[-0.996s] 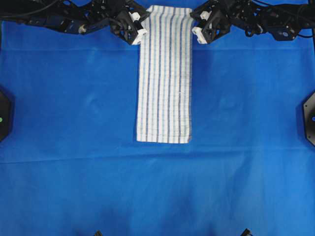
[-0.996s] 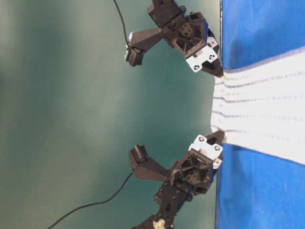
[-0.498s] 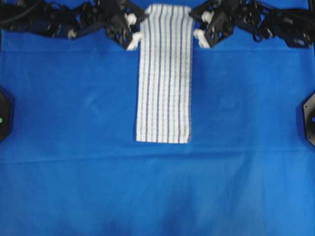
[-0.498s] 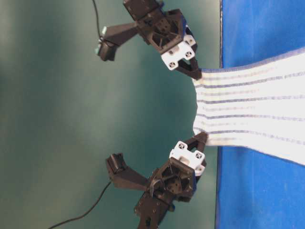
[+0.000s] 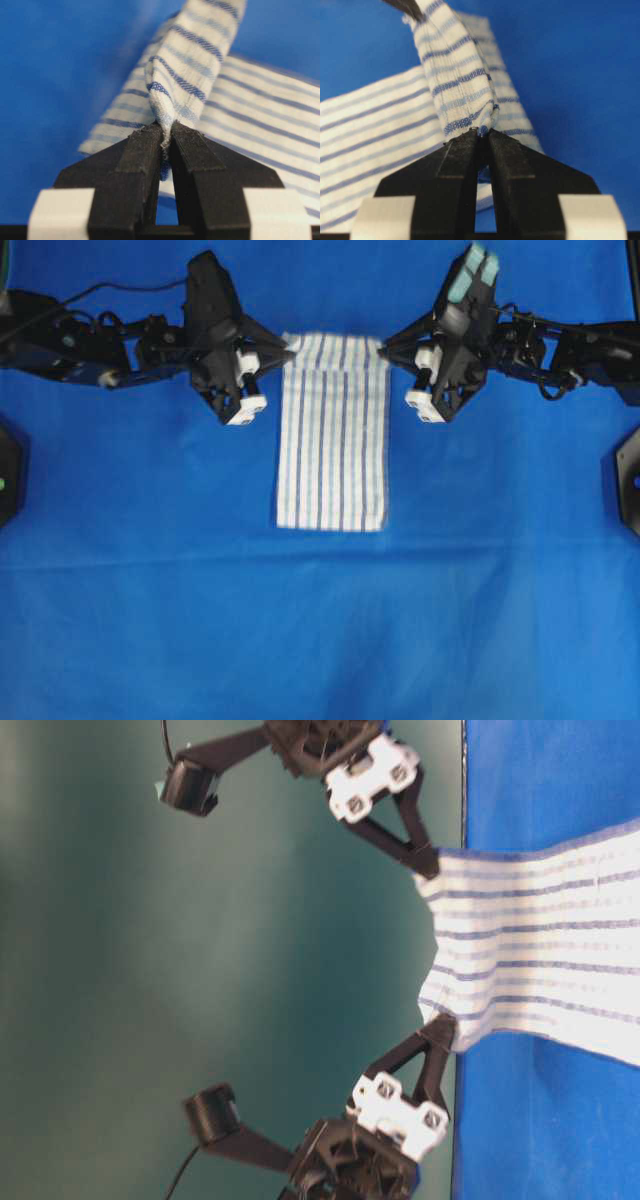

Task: Fold the blue towel.
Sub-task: 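Fold the top end down over the bottom half of the strip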

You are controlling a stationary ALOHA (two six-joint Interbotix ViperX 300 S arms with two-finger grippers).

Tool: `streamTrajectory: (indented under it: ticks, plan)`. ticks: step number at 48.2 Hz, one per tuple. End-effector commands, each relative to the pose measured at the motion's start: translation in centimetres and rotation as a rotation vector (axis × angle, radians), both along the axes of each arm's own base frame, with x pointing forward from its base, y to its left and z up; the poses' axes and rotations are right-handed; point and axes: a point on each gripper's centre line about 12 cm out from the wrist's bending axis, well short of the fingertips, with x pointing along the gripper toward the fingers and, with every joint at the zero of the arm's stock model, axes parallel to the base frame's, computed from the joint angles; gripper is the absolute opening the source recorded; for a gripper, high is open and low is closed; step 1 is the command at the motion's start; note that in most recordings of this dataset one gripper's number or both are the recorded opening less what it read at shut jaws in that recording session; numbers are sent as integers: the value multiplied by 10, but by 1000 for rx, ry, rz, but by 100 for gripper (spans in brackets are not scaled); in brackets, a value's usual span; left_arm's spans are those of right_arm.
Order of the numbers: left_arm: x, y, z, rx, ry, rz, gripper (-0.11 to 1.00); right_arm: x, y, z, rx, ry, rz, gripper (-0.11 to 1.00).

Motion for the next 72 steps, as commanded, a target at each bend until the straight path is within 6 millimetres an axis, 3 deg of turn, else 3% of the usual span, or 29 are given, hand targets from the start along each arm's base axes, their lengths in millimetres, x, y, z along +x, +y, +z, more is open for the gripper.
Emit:
streamTrajectory:
  ticks: [1,16,26,56,66,72]
  plan:
    - [1,-18,13,8,-44,-45,3,2,17,9,8,-33,33,8]
    - [5,-80,7,-1,-31,-212,3,6,68,3,79,-13,133,8]
    - [3,-102,2,-5,-16,-270,3,7,90,0,110,-1,176,8]
    - [5,-115,-28,-15,51,-304,3,11,110,-13,141,74,224,8]
    - [5,-115,-28,-16,51,-303,3,16,115,-14,146,80,234,8]
    - [6,-116,-28,-16,49,-305,15,17,116,-15,153,90,235,8]
